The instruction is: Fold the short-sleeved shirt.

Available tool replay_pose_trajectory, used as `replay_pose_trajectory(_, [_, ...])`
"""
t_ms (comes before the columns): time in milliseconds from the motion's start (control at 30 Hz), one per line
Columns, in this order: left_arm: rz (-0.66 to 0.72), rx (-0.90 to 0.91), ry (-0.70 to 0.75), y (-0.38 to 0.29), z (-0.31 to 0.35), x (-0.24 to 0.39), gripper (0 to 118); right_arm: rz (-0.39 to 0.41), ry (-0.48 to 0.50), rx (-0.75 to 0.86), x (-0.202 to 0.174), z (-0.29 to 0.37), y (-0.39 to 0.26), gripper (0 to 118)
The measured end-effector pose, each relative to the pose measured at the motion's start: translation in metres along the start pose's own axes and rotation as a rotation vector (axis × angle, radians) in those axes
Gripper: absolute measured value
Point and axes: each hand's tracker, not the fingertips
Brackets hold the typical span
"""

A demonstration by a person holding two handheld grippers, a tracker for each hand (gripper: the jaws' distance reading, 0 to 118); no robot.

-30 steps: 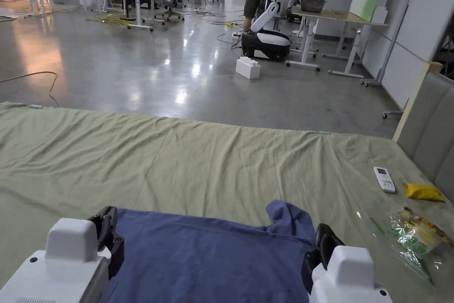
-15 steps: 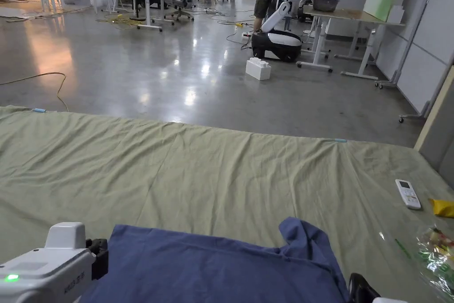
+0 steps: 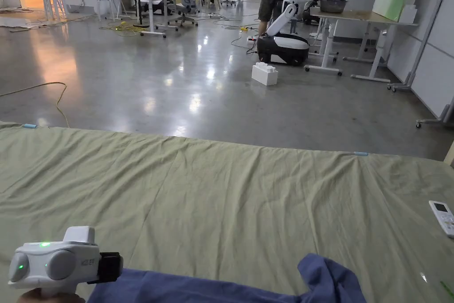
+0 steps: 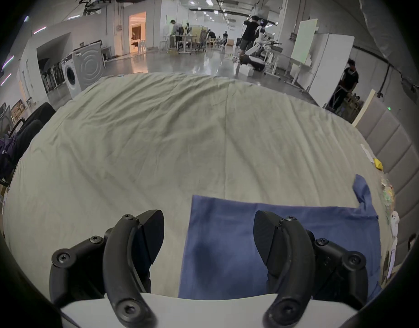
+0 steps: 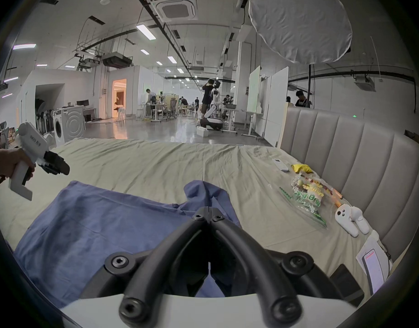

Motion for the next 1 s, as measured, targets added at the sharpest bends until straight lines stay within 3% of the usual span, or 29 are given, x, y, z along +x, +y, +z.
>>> replay_pose_trajectory(167, [-0.016, -0.086, 0.063, 0.003, -0.037, 0.001, 80, 0.003, -0.003, -0.028, 0.002, -0.013, -0.009, 1])
replay_pose_trajectory(300, [-0.128, -0.173, 0.069, -0.011, -0.061, 0.007, 76, 0.003, -0.004, -0.054, 0.004, -0.022, -0.016, 1])
replay_pose_trajectory(433, [-0.164, -0.1, 0.077, -0.019, -0.06, 0.014, 60, 0.004, -0.005, -0.073, 0.005, -0.03, -0.018, 1])
replay_pose_trajectory(500, [-0.173, -0.097, 0.038, -0.02, -0.057, 0.022, 40, -0.008, -0.004, -0.084, 0.007, -0.036, -0.018, 1])
replay_pose_trajectory(567, [-0.188, -0.095, 0.028, -0.019, -0.057, 0.025, 13, -0.024, -0.005, -0.109, 0.011, -0.046, -0.015, 1])
replay_pose_trajectory(833, [-0.174, -0.041, 0.022, -0.03, -0.031, 0.022, 6, -0.08, -0.048, -0.295, 0.061, -0.127, 0.008, 2])
replay_pose_trajectory(933, [-0.171, -0.022, 0.02, -0.034, -0.021, 0.019, 6, -0.029, -0.027, -0.41, 0.076, -0.162, 0.011, 32])
replay_pose_trajectory(1000, [-0.175, -0.012, 0.015, -0.037, -0.009, 0.02, 6, -0.023, -0.017, -0.442, 0.082, -0.179, 0.008, 35])
